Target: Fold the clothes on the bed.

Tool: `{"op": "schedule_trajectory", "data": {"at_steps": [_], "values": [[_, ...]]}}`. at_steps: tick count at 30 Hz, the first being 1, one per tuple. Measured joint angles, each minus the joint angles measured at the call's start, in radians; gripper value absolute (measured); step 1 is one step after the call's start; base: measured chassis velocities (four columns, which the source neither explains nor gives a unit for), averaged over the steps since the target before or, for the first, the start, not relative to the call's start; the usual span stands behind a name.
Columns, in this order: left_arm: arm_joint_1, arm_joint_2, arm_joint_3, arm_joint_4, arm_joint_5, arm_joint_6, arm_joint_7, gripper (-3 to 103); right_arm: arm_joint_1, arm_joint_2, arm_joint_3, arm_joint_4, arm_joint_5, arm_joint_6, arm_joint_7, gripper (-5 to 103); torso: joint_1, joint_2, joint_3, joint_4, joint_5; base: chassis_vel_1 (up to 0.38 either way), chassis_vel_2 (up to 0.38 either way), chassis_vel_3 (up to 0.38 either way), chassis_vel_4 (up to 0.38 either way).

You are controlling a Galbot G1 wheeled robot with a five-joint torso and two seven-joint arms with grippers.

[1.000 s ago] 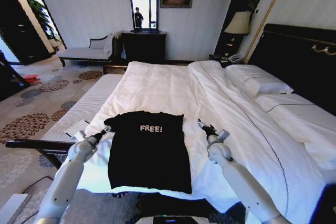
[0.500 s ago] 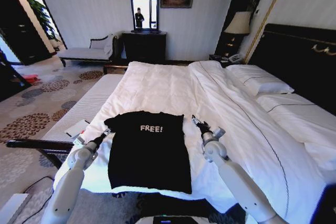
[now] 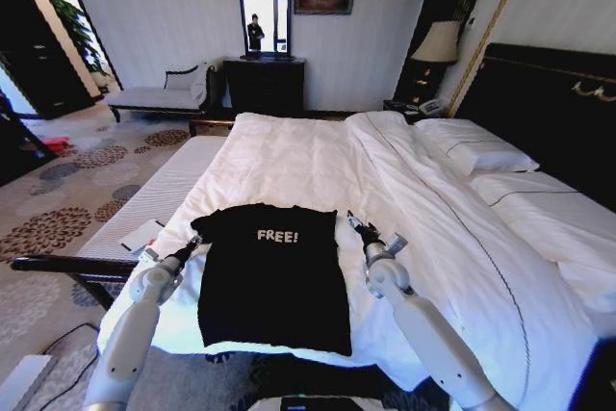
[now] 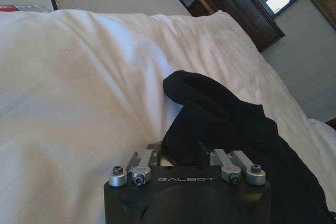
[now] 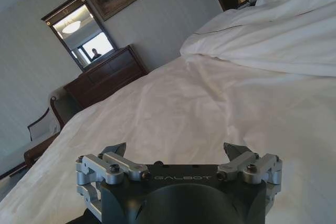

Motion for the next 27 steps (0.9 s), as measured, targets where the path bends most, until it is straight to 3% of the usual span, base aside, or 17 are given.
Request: {"op": "schedule_trajectory", "data": {"at_steps": [4, 5, 9, 18, 21, 25, 27], "values": [[-0.002, -0.003, -0.001, 0.005, 0.009, -0.01, 0.004, 25, 0.0, 0.011, 0.002, -0.003, 0.0, -0.001, 0.002, 100, 0.0, 0.0, 0.0, -0.0001, -0.0001, 0.0, 0.0, 0.0, 0.0], [-0.002, -0.003, -0.001, 0.005, 0.009, -0.01, 0.004, 25, 0.0, 0.011, 0.002, -0.003, 0.0, -0.001, 0.002, 100, 0.0, 0.0, 0.0, -0.0001, -0.0001, 0.0, 0.0, 0.0, 0.0], [0.006, 0.0, -0.013, -0.018, 0.021, -0.021, 0.011, 4, 0.0, 0.024, 0.002, -0.009, -0.001, -0.001, 0.004, 100, 0.0, 0.0, 0.0, -0.0001, -0.0001, 0.0, 0.0, 0.0, 0.0], [0.042, 0.049, -0.016, -0.131, 0.024, -0.032, 0.027, 0, -0.001, 0.041, -0.001, -0.011, -0.01, -0.001, 0.008, 100, 0.0, 0.0, 0.0, 0.0003, 0.0001, 0.0, 0.0, 0.0, 0.0], [0.054, 0.084, 0.02, -0.192, 0.065, -0.042, 0.046, 0, -0.004, 0.041, 0.0, -0.011, -0.011, -0.002, 0.009, 100, 0.0, 0.0, 0.0, 0.0001, 0.0001, 0.0, 0.0, 0.0, 0.0], [0.061, 0.145, 0.114, -0.248, 0.209, -0.064, 0.093, 0, -0.008, 0.04, 0.006, -0.008, -0.011, -0.004, 0.012, 100, 0.0, 0.0, 0.0, -0.0002, -0.0001, 0.0, 0.0, 0.0, 0.0], [0.06, 0.163, 0.142, -0.254, 0.244, -0.069, 0.1, 0, -0.01, 0.04, 0.008, -0.005, -0.011, -0.005, 0.015, 100, 0.0, 0.0, 0.0, -0.0002, 0.0001, 0.0, 0.0, 0.0, 0.0]]}}
